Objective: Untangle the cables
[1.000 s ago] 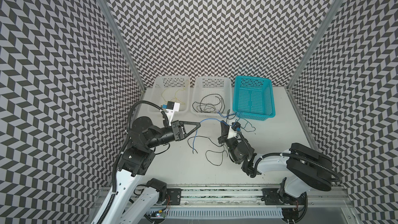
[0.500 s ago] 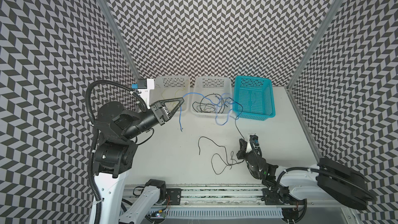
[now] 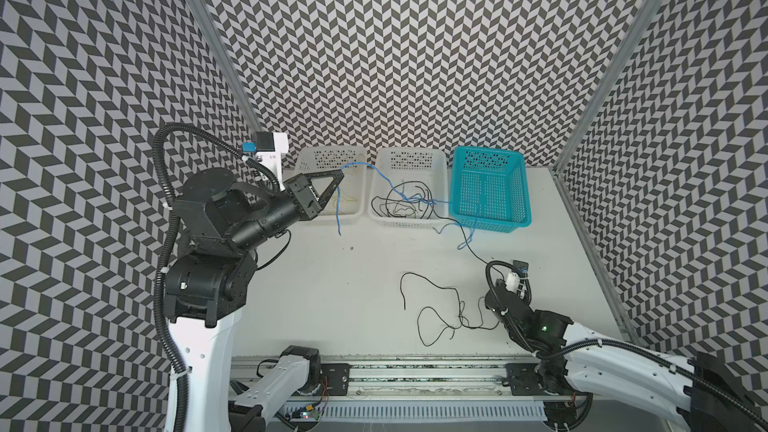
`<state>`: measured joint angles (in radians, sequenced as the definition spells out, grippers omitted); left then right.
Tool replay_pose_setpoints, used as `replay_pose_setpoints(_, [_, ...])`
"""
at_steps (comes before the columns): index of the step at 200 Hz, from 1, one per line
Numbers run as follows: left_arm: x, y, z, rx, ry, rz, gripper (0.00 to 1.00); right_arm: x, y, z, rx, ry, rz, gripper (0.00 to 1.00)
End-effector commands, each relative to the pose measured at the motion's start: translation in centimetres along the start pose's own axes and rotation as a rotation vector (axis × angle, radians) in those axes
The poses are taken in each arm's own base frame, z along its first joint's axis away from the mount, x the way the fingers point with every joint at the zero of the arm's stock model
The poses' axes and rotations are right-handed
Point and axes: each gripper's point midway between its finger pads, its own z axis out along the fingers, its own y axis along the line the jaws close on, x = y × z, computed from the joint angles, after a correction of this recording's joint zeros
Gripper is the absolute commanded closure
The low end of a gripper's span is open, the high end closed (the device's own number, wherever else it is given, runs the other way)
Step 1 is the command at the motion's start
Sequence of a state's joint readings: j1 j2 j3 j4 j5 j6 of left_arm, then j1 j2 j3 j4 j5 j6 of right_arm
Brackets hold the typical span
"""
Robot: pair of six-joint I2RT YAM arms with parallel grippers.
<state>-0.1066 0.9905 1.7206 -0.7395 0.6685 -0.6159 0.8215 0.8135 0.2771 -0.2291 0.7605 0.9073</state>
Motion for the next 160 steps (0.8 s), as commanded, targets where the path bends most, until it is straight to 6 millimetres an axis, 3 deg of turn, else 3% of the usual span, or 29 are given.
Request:
replay_pose_setpoints(1, [-1.0, 0.7, -2.1, -0.147, -0.073, 0.115, 1.0, 0.4, -3.2, -0.2, 0.093, 0.073, 0.062, 1.0])
replay_pose_setpoints(47, [-1.2, 2.2, -3.6, -0.324, -0.09, 0.266, 1.0, -1.2, -5.4, 0.0, 0.14, 0.115, 0.107, 1.0])
replay_pose_setpoints(67, [-1.7, 4.2, -4.8, -0.483, -0.116, 0.349, 1.0, -2.4, -6.2, -0.1, 0.161, 0.095, 0.14, 1.0])
replay_pose_setpoints(101, [-2.3, 4.4, -6.9, -0.58, -0.15, 0.482, 1.0, -3.2, -8.1, 1.1, 0.149, 0.133, 0.264, 1.0])
replay_pose_setpoints(129, [-3.0, 4.1, -8.9, -0.639, -0.172, 0.591, 1.0, -5.3, -9.0, 1.9, 0.165, 0.134, 0.284, 1.0])
replay_pose_setpoints(149, [-2.5, 4.1, -8.9, -0.64, -0.138, 0.65, 1.0, -6.6, -10.0, 2.6, 0.17, 0.139, 0.37, 1.0])
replay_pose_setpoints(152, [-2.3, 4.1, -8.8, -0.635, -0.133, 0.652, 1.0, -8.1, -9.6, 2.6, 0.149, 0.112, 0.382, 1.0])
replay_pose_setpoints(160, [-1.7, 4.1, -8.5, -0.614, -0.119, 0.637, 1.0, -9.3, -8.7, 2.8, 0.096, 0.101, 0.363, 1.0])
